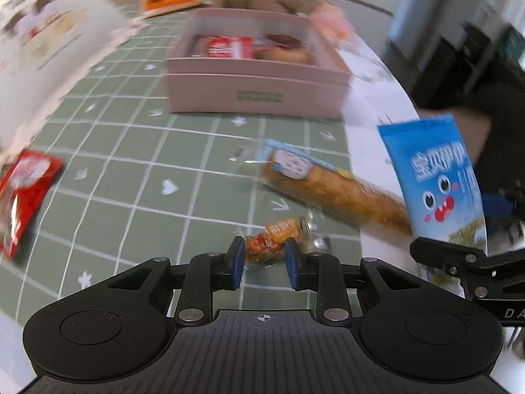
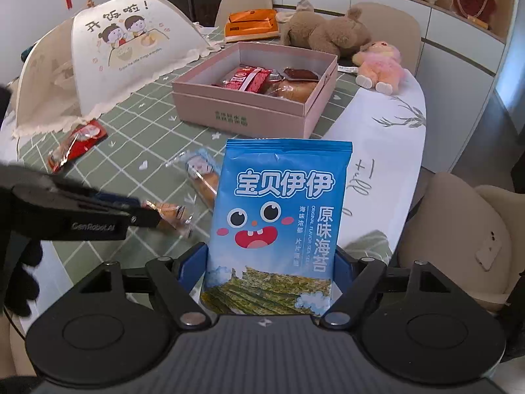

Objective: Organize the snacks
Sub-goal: 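Grasp the small orange snack with the left tool while the right tool holds the blue pack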

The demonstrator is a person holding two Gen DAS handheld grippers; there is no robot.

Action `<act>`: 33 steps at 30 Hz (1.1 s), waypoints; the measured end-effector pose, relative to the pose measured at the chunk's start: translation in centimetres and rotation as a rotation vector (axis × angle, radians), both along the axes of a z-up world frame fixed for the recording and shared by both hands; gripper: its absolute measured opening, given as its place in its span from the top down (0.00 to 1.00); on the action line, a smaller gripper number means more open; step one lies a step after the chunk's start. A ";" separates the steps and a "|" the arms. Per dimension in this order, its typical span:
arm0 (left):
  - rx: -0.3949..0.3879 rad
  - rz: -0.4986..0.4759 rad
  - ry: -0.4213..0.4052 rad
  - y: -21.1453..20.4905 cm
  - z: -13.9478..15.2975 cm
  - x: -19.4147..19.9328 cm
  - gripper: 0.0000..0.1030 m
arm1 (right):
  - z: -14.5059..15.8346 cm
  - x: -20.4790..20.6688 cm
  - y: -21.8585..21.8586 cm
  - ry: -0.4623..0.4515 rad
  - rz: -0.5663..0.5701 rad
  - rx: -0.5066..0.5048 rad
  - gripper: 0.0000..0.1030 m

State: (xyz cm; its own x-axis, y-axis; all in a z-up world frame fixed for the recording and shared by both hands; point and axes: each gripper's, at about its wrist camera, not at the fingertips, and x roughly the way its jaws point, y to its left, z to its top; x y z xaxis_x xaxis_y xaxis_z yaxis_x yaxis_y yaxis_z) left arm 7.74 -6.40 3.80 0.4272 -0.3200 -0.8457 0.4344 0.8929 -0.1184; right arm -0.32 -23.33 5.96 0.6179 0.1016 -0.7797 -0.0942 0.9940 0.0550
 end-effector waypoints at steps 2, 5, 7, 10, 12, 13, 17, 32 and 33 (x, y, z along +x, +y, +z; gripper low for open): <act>-0.027 -0.094 0.037 -0.2 0.3 -0.2 0.71 | -0.2 -0.4 -0.1 0.006 0.001 -0.002 0.24; -0.041 -0.183 0.005 0.0 1.8 -1.1 0.70 | -0.5 -0.5 -0.5 0.013 -0.012 0.001 0.24; -0.015 -0.244 -0.043 -0.2 2.9 -1.4 0.70 | -0.5 -0.7 -0.8 0.014 -0.022 0.013 0.24; 0.097 -0.383 -0.093 -2.0 3.2 -1.8 0.70 | -0.6 -0.7 -0.7 0.018 -0.022 0.023 0.24; 0.176 -0.486 -0.121 -3.5 2.4 -1.7 0.68 | -0.6 -0.8 -0.4 0.020 -0.016 0.017 0.24; 0.200 -0.517 -0.120 -4.0 1.9 -1.6 0.68 | -0.7 -1.0 -0.2 0.022 -0.011 0.014 0.23; 0.217 -0.531 -0.072 -5.0 0.0 -0.2 0.66 | -0.5 -1.3 0.3 0.029 0.019 -0.006 0.23; -0.074 -0.221 0.147 -0.8 -1.4 1.3 0.77 | 0.0 0.7 -0.4 0.038 0.005 0.047 0.23; -0.072 -0.171 0.134 -0.1 -1.3 0.9 0.77 | 0.1 1.0 -0.2 0.034 0.014 0.045 0.23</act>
